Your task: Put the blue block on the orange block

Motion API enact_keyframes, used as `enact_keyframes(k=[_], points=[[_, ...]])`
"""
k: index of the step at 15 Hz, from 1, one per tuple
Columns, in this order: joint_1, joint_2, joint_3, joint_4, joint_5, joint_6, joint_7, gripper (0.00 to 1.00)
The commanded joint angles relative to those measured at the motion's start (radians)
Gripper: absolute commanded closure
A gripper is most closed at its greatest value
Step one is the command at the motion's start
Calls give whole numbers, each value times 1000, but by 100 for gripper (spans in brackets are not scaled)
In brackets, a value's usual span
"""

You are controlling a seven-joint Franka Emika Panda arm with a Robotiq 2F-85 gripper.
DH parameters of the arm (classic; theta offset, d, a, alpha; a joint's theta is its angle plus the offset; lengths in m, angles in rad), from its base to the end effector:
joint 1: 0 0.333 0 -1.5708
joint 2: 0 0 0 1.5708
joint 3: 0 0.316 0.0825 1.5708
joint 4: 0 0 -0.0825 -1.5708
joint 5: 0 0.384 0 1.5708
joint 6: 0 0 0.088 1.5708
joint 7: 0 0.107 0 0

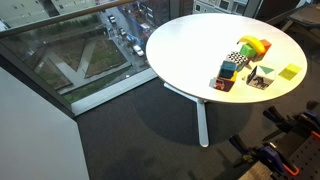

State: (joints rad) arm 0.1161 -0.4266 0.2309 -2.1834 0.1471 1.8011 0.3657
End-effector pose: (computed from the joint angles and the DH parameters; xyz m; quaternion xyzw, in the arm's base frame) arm 0.3984 0.1706 0.5563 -0.9990 0.0341 -0.0084 0.0291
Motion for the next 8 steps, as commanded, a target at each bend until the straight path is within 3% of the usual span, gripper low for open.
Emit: enact_keyframes(k=[1,8], points=[[-14,-34,-32,-39,-10,21,-26,0],[-53,-56,-82,-116,-53,117,-76,0]])
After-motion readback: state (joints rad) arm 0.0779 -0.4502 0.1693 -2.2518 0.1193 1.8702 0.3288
